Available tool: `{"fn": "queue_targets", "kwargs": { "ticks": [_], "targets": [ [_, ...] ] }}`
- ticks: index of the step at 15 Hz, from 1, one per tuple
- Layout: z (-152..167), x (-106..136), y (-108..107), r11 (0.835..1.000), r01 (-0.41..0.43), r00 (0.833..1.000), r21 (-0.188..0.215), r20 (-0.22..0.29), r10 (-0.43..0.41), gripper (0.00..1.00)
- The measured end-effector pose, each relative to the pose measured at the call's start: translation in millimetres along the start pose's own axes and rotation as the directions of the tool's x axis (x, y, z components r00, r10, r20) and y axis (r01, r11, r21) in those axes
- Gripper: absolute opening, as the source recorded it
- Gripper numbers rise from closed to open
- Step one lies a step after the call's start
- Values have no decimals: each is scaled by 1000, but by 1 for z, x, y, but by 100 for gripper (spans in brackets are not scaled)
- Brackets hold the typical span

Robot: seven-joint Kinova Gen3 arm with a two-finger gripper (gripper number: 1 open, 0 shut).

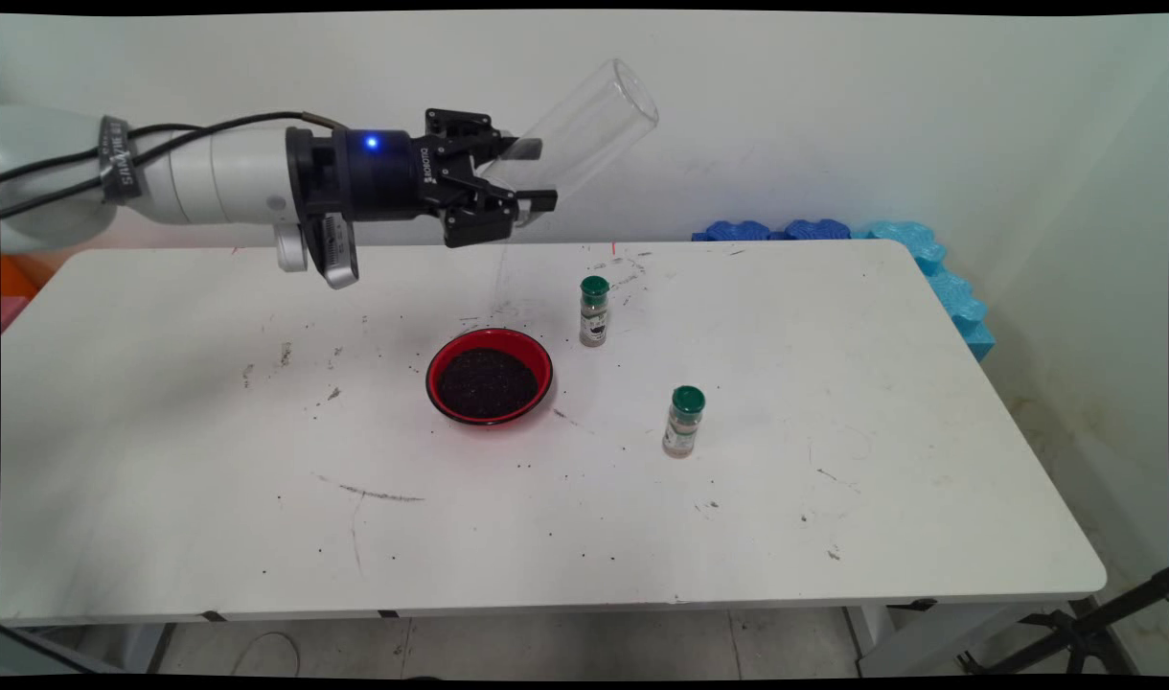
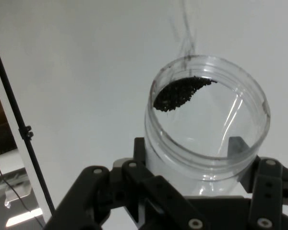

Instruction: Pour the black seasoning powder in the red bowl

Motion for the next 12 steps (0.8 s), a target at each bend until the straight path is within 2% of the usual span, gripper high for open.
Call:
{"fn": "queue_targets", "kwargs": {
  "ticks": [12],
  "targets": [
    [-10,-7,-3,999,30,999,-16,35,-30,0]
  ]
}}
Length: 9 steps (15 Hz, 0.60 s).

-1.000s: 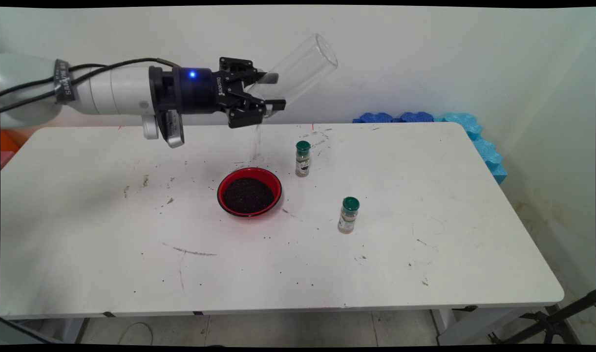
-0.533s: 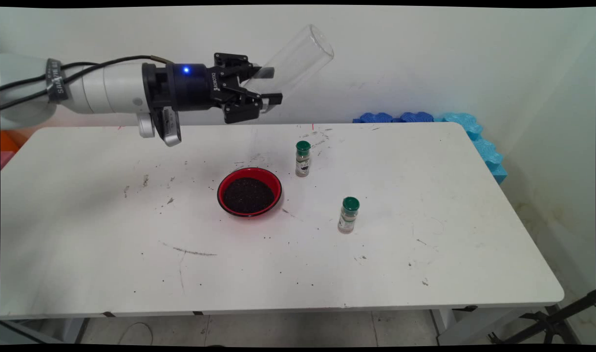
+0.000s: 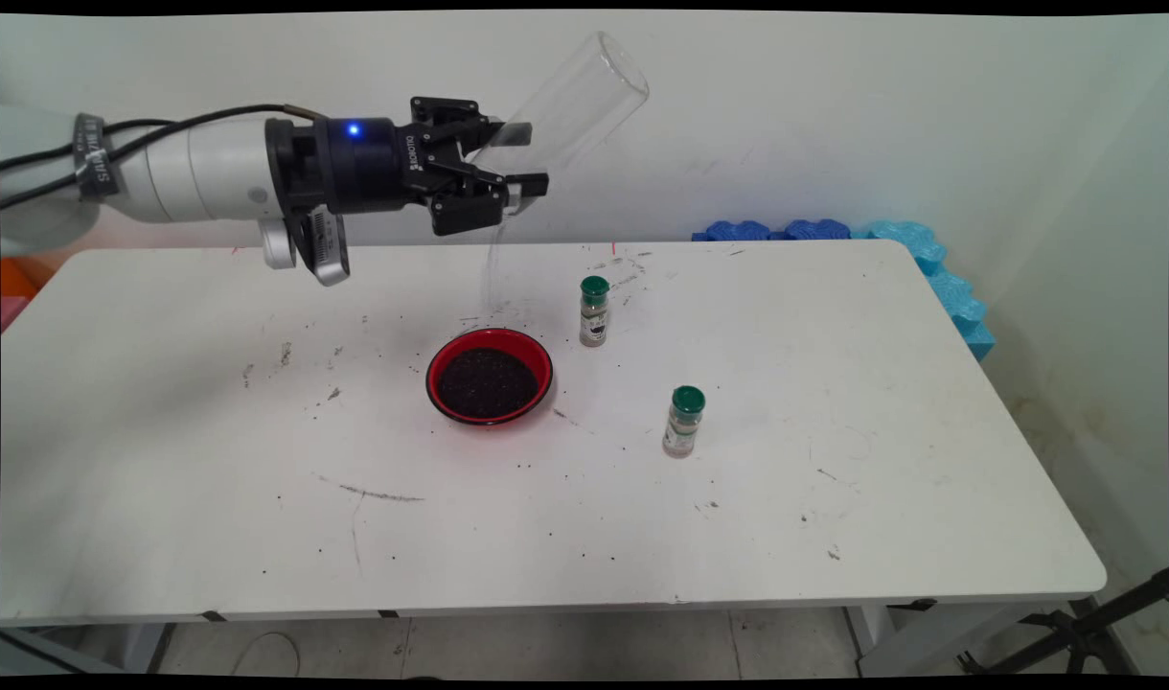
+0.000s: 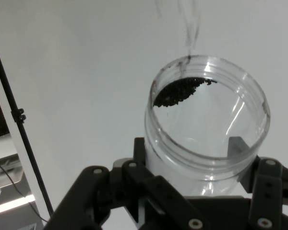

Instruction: Pour the black seasoning powder in the red bowl

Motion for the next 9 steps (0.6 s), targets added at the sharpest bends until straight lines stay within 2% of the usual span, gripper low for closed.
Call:
{"fn": "queue_targets", "kwargs": {
  "ticks": [9],
  "targets": [
    [-9,3,2,998,-55,998,13,-22,55,0]
  ]
}}
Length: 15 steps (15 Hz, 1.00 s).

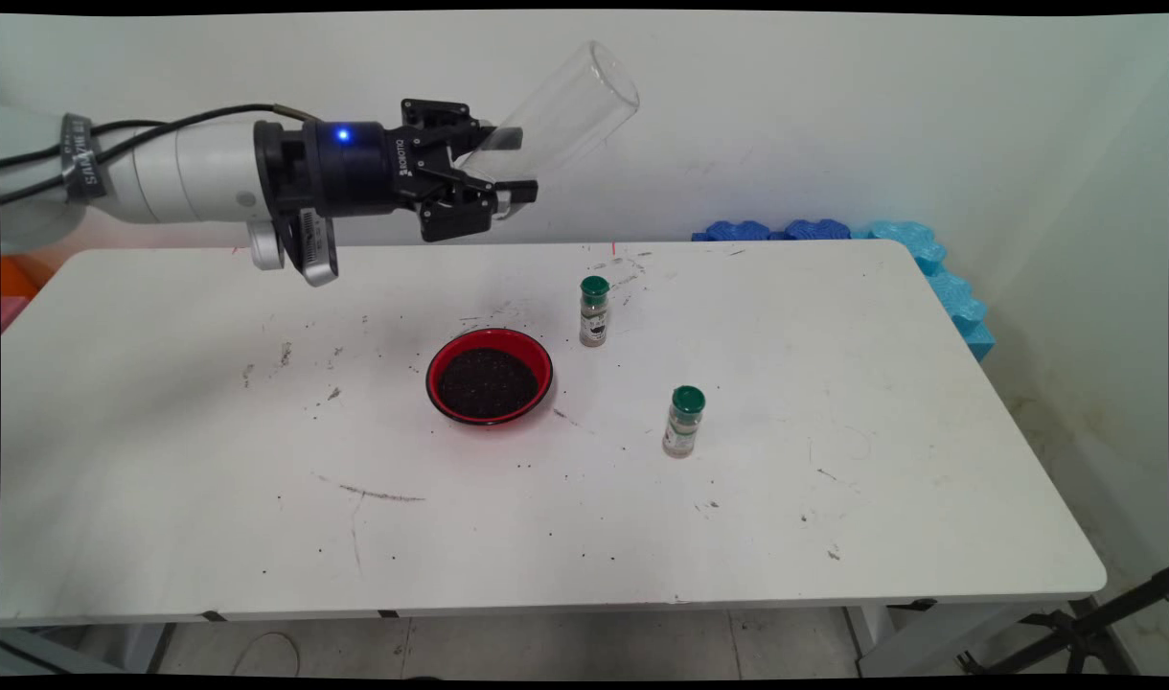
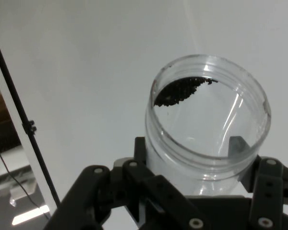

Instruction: Pour the black seasoning powder in the red bowl

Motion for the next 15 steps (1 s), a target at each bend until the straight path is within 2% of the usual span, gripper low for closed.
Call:
{"fn": "queue_targets", "kwargs": {
  "ticks": [5,7,8,10,11,14,15],
  "targets": [
    [-3,4,3,992,-118,992,39,-43,120,0],
    [-4,6,4,980,-188,980,71,-59,192,0],
    [-4,8,4,966,-238,967,97,-64,245,0],
    [-4,10,4,935,-325,940,138,-63,336,0],
    [-4,11,4,913,-374,920,161,-57,387,0],
    [-2,16,5,831,-509,850,224,-22,527,0],
    [-1,15,6,787,-566,812,245,0,583,0]
  ]
}}
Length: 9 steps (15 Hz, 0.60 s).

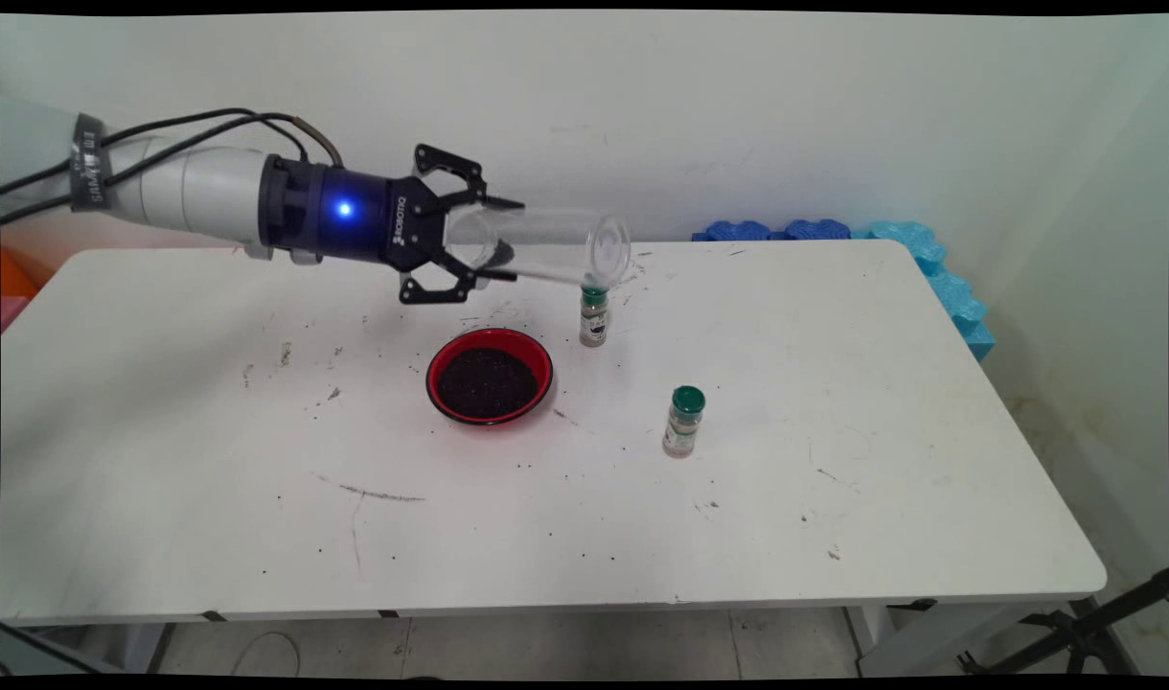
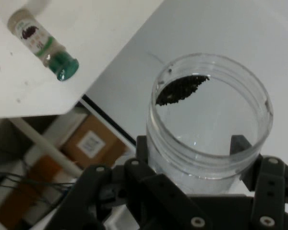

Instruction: Pour the black seasoning powder in the red bowl

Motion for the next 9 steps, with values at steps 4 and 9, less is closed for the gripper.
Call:
{"fn": "queue_targets", "kwargs": {
  "ticks": [4,9],
  "targets": [
    [2,-4,5,982,-183,983,44,21,182,0],
    [3,-11,10,913,-399,917,89,65,394,0]
  ]
}}
